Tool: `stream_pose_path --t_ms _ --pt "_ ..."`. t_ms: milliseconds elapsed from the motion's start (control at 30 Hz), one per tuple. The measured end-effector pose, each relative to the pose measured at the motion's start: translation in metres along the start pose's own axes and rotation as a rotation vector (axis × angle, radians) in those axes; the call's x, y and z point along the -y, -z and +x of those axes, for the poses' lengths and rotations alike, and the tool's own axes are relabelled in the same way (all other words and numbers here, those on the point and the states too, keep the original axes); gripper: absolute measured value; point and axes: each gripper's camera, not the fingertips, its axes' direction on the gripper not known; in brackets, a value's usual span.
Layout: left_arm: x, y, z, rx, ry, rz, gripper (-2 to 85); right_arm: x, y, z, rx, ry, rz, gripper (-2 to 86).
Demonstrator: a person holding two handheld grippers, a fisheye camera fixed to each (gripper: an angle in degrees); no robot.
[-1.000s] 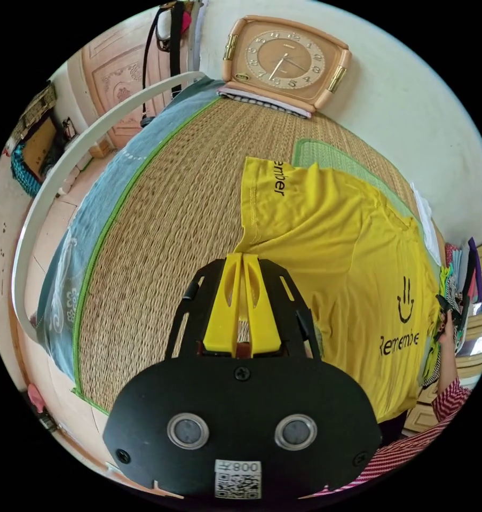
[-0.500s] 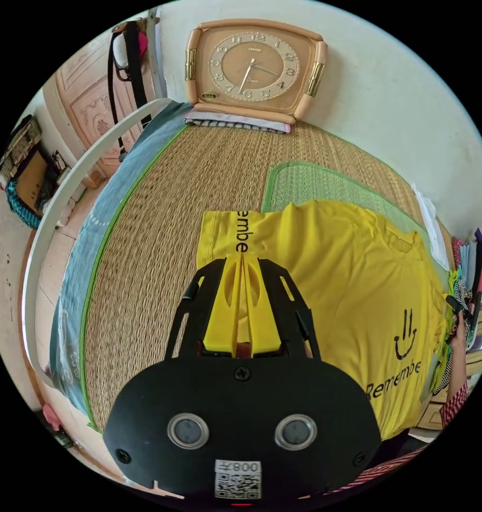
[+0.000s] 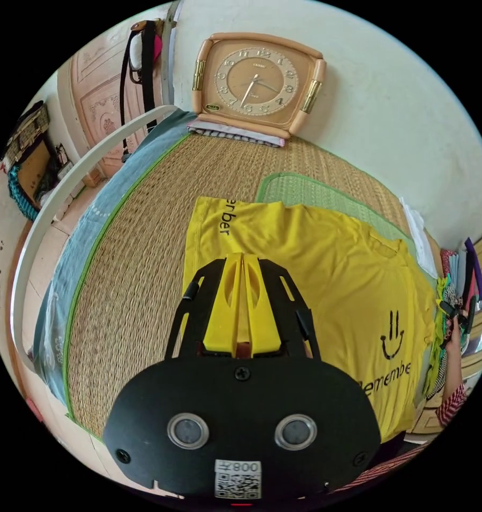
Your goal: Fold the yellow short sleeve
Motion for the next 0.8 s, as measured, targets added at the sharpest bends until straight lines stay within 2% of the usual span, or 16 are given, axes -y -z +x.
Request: stream_pose_path --t_ms 133,167,267,367,533,800 --pt "-0.028 -0.009 -0.011 0.045 -0.027 -0.104 0.3 -0.037 -0.015 0.006 -0.075 0.014 -0.109 -0.4" --pt "-0.029 -0.007 -0.013 0.038 -0.038 -0.086 0.3 -0.038 -0.012 0.013 -0.057 0.019 -0.082 -0.4" --pt "-0.022 -0.006 -0.03 0.001 0.065 -0.12 0.3 -0.017 -0.006 0.037 -0.081 -0.033 -0.101 -0.4" --pt "-0.021 0.002 -0.034 0.048 0.089 -0.116 0.3 -0.003 0.0 0.058 -0.081 -0.089 -0.113 -0.4" --pt "-0.057 0.029 -0.043 -0.056 0.096 -0.131 0.4 -0.027 0.024 0.063 -0.065 -0.091 -0.097 -0.4" --pt "-0.16 0.08 -0.058 -0.172 0.104 -0.236 1.2 -0.146 0.074 0.085 0.155 -0.145 -0.144 0.7"
